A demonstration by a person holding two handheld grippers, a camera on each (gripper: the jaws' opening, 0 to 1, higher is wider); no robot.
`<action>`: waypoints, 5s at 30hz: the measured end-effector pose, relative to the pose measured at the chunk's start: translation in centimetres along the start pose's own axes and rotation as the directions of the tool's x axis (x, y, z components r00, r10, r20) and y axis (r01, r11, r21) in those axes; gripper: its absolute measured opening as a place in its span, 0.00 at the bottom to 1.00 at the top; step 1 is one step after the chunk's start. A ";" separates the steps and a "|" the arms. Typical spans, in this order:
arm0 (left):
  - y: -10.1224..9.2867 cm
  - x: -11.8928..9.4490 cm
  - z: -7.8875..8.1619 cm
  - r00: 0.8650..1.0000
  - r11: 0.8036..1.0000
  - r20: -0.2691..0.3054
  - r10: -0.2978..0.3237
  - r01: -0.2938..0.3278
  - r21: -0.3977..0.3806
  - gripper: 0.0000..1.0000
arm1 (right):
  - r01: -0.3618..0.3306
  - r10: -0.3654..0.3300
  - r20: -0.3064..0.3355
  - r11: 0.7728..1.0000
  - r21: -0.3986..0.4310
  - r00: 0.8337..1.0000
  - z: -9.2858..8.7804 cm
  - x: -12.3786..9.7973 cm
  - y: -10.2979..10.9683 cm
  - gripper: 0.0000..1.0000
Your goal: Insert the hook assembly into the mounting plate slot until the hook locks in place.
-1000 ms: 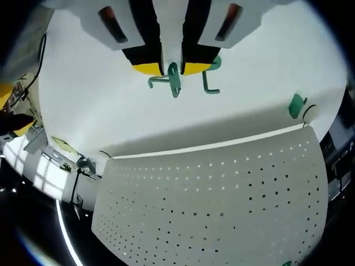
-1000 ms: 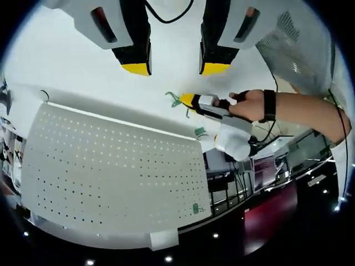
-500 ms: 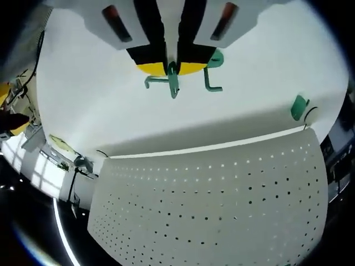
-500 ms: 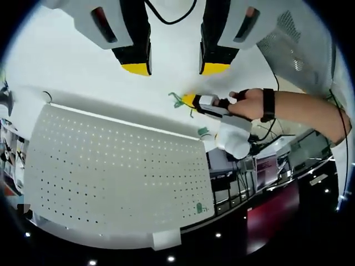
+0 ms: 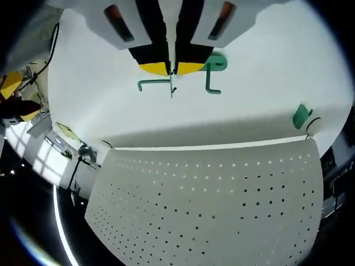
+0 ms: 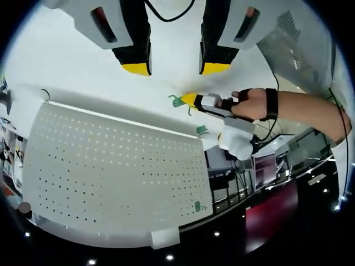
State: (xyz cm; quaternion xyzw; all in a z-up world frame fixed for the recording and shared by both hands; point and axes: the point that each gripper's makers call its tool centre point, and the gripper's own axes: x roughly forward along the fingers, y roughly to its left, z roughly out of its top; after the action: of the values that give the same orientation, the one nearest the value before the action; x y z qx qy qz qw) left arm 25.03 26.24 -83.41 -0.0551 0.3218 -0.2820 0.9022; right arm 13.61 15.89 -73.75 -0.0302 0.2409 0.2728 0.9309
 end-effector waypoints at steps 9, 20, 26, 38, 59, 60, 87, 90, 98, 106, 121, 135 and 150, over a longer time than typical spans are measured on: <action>-0.7 -1.7 1.0 0.998 0.996 0.044 -0.035 0.038 -0.076 0.03 | -0.020 0.020 0.021 1.000 -0.007 1.000 0.8 0.2 0.5 0.34; -1.4 -4.6 2.0 0.993 0.988 0.102 -0.059 0.072 -0.135 0.03 | -0.055 0.055 0.048 0.998 -0.003 0.997 1.3 0.4 1.4 0.34; -1.6 -6.5 2.6 0.988 0.984 0.143 -0.055 0.078 -0.160 0.03 | -0.088 0.088 0.066 0.996 -0.008 0.994 1.9 0.3 2.4 0.33; -4.3 -11.0 4.4 0.962 0.961 0.260 -0.086 0.149 -0.233 0.03 | -0.155 0.153 0.130 0.988 0.009 0.980 2.7 -0.3 4.0 0.32; -7.8 -14.6 4.8 0.924 0.910 0.365 -0.118 0.248 -0.332 0.03 | -0.300 0.290 0.260 0.954 0.002 0.921 5.5 -1.2 6.2 0.26; -7.9 -14.7 4.9 0.921 0.908 0.370 -0.123 0.255 -0.331 0.03 | -0.303 0.292 0.260 0.953 0.002 0.920 5.6 -1.2 6.2 0.26; -12.3 -18.5 6.2 0.820 0.799 0.450 -0.353 0.515 -0.312 0.03 | -0.439 0.361 0.420 0.893 0.104 0.833 8.8 -2.6 7.9 0.14; -12.5 -18.7 6.2 0.813 0.793 0.454 -0.364 0.527 -0.307 0.03 | -0.457 0.364 0.443 0.882 0.119 0.819 9.4 -2.8 8.0 0.13; -12.9 -19.4 6.5 0.779 0.744 0.485 -0.397 0.583 -0.326 0.03 | -0.497 0.394 0.463 0.860 0.121 0.794 10.1 -3.1 8.9 0.09; -13.5 -20.3 7.2 0.720 0.664 0.525 -0.454 0.666 -0.339 0.03 | -0.577 0.412 0.533 0.795 0.187 0.739 11.1 -3.9 9.2 0.06; -13.5 -20.5 7.2 0.697 0.626 0.528 -0.485 0.699 -0.346 0.08 | -0.657 0.430 0.556 0.688 0.309 0.711 11.7 -4.0 10.0 0.00; -13.2 -20.0 6.6 0.816 0.872 0.410 -0.408 0.481 -0.089 0.10 | -0.542 0.352 0.525 0.797 0.266 0.775 11.8 -3.4 8.6 0.00; -13.7 -20.2 6.3 0.907 0.956 0.304 -0.292 0.289 0.053 0.11 | -0.453 0.335 0.469 0.876 0.164 0.817 10.9 -3.6 8.3 0.00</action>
State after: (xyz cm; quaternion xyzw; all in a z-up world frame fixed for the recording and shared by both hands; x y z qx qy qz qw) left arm 9.59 25.28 -63.55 -0.1426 0.1641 -0.4021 0.8894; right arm 11.33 23.23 -61.87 0.2072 0.0671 0.4257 0.8783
